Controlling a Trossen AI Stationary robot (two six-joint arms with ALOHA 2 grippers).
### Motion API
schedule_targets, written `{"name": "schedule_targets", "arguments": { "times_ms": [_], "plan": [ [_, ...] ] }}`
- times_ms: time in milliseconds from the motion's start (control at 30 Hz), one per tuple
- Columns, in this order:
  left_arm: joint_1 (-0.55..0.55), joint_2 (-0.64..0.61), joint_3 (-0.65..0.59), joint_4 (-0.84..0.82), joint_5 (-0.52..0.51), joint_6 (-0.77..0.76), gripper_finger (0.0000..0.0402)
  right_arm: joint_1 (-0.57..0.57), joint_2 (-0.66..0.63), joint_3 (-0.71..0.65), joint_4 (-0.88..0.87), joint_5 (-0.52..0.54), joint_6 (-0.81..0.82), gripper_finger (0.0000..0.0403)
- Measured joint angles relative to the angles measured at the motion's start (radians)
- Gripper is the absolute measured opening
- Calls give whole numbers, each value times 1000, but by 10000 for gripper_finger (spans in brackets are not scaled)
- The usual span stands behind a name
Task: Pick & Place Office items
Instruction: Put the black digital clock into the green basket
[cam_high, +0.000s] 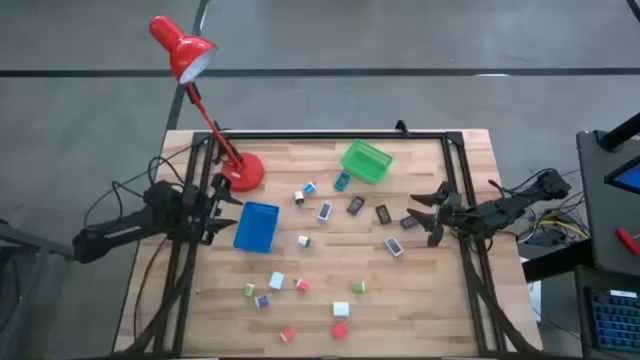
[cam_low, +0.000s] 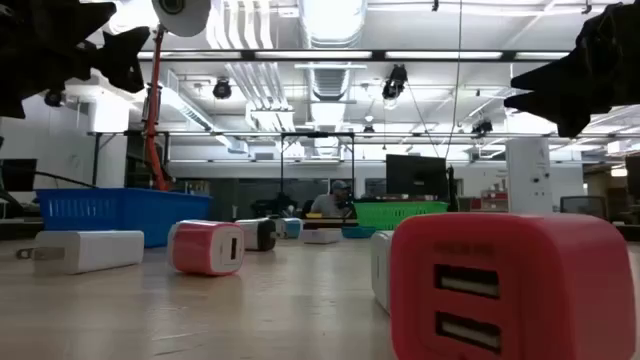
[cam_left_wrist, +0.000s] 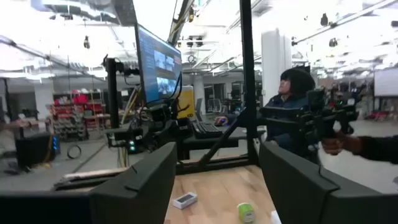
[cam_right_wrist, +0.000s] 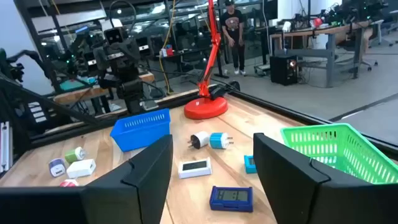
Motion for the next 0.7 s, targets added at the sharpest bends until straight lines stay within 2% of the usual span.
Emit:
{"name": "schedule_targets", "arguments": {
  "times_ms": [400, 533, 600, 700],
  "plan": [
    [0, 0, 0, 0, 0, -44, 234, 0, 0, 0, -2, 7, -31, 217],
    [0, 0, 0, 11, -33, -40, 234, 0, 0, 0, -2, 7, -1, 217],
    [0, 0, 0, 16, -51, -36, 234, 0, 0, 0, -5, -17, 17, 217],
    [0, 1, 0, 13, -65, -40, 234, 0, 1, 0, -7, -113, 29, 217]
  ]
}}
